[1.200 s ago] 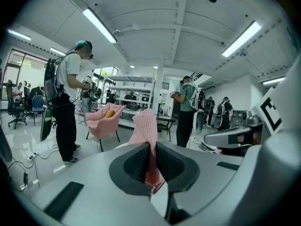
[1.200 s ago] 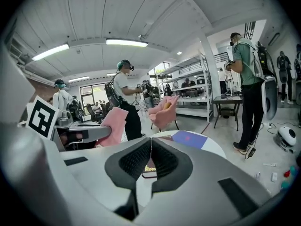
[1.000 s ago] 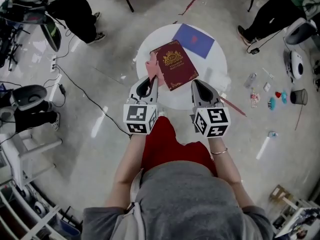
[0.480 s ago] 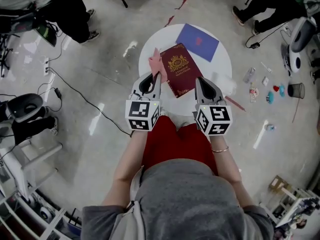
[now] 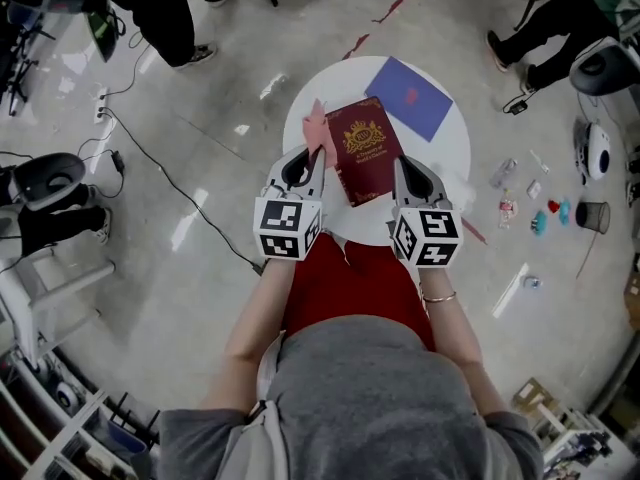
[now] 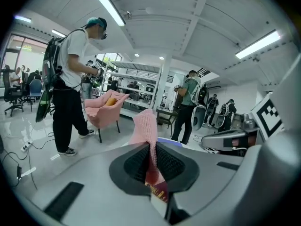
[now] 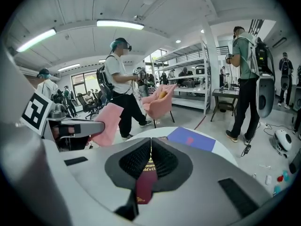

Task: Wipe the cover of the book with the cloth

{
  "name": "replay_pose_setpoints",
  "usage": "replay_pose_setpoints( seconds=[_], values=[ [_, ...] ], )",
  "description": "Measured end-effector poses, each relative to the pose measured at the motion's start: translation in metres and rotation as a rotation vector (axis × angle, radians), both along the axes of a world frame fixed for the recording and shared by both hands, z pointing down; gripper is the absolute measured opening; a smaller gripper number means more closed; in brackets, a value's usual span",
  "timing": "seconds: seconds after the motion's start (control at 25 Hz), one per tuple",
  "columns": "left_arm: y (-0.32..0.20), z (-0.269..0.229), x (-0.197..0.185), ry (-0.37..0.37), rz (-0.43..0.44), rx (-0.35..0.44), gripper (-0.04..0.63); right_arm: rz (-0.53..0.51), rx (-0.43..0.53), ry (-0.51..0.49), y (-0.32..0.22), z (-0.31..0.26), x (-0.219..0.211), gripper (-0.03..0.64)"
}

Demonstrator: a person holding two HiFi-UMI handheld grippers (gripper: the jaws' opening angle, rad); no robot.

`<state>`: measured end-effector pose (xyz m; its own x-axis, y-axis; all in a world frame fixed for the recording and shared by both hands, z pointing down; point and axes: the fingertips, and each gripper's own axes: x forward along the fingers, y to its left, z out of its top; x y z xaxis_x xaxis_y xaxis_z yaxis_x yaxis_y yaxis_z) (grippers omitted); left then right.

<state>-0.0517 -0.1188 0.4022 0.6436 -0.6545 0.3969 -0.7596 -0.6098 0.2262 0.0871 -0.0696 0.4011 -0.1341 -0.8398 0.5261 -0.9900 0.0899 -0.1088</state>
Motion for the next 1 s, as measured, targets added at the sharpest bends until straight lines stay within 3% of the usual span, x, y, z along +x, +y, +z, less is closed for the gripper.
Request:
replay_pose_setpoints(
  seconds=[0.6, 1.0],
  values=[
    [-0.027, 0.034, 0.042, -0.087, -0.090, -0.092, 0.035, -0.153, -0.187, -0.009, -0.015, 0.070, 0.023, 0.029],
    [-0.052, 0.053, 0.093, -0.050, -0.064, -0.136, 0.035, -0.229, -0.237, 0.039, -0.022, 0.097, 0.029, 0.029]
  ],
)
